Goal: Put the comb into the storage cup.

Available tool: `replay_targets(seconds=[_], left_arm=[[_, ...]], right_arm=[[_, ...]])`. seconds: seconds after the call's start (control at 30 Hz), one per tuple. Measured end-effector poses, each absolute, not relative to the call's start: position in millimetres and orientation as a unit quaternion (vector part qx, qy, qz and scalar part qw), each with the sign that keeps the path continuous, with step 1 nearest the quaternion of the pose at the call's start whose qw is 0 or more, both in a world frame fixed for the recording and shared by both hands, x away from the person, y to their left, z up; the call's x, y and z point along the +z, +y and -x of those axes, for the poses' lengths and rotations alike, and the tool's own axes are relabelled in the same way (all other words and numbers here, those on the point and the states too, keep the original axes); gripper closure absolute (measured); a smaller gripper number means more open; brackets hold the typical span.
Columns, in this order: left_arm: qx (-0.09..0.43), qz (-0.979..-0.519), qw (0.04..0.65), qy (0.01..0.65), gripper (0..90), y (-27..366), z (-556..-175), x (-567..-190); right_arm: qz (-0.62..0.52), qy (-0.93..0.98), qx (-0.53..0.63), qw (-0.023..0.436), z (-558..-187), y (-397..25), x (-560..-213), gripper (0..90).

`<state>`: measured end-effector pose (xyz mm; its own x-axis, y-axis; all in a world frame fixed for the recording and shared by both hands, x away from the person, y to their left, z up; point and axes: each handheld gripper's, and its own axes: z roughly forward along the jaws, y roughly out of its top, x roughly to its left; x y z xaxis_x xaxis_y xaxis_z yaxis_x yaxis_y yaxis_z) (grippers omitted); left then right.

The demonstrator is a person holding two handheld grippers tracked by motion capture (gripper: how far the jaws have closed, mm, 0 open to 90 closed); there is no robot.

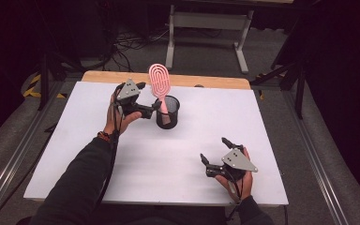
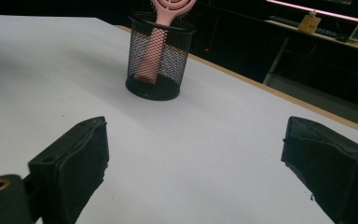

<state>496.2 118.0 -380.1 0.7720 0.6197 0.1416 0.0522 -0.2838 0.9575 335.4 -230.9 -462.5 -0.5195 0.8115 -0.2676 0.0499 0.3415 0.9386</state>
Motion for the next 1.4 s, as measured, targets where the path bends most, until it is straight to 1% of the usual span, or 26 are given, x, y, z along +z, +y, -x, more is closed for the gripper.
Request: replay_targets(seconds=[0.5,0.77,1.4], left_arm=[[0.271,-0.76,0.554,0.205,6.1,119.3,-481.1,-380.3],[0.262,-0.764,0.556,0.193,5.6,119.2,-473.1,-382.0],[0.266,-0.76,0.566,0.18,6.2,126.2,-456.9,-384.4]], right_arm=[[-0.285,0.721,0.497,0.39,-331.6,-223.5,-460.2,8.0],[-0.282,0.722,0.497,0.39,-331.4,-222.4,-460.3,8.0],[-0.282,0.722,0.498,0.389,-330.6,-221.2,-460.0,8.0]])
